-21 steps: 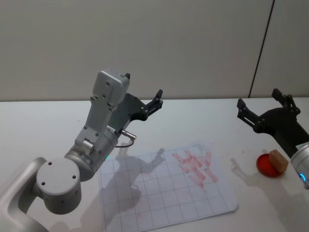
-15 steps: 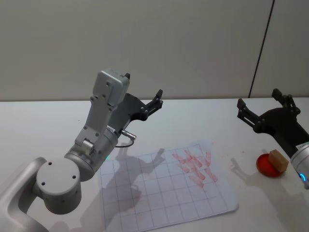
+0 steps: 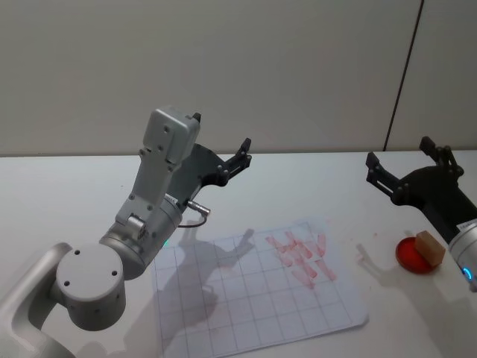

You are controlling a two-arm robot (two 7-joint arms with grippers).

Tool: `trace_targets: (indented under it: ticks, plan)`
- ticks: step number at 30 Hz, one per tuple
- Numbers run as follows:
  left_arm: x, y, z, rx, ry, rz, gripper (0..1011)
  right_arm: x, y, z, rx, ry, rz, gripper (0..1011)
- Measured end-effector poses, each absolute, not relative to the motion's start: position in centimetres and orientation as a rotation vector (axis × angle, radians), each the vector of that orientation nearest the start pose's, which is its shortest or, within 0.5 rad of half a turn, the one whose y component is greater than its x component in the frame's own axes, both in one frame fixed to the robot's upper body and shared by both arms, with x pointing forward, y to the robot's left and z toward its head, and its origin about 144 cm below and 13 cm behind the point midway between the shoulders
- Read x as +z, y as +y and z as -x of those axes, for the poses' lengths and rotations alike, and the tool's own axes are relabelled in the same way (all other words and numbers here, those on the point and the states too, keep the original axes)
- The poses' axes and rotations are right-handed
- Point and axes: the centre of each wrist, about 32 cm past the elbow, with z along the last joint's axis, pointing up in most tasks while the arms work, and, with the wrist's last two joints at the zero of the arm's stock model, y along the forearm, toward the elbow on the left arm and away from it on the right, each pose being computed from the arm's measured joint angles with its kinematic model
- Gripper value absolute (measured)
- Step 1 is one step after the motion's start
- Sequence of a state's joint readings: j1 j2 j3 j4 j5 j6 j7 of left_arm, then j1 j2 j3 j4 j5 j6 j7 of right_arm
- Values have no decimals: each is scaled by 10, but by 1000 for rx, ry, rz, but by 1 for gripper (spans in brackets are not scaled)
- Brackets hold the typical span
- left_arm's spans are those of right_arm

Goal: Use the one hand to pick up the stamp and affix it onto the A4 paper.

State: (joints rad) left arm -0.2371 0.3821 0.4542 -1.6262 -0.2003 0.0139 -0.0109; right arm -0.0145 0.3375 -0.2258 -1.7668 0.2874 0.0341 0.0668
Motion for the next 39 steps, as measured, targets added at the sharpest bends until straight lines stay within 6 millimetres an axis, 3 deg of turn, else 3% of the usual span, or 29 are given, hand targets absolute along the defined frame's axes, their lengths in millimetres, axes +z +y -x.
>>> trace_targets:
  ticks: [29,39]
  plan:
    - [1204,198,-492,1124,-268,-61,1001,1193,-232,-445,-1276,-28,35,1001]
    - [1204,198,-492,1124,-268,-61,1001,1193,-242,-445,-1316,39,126,1001]
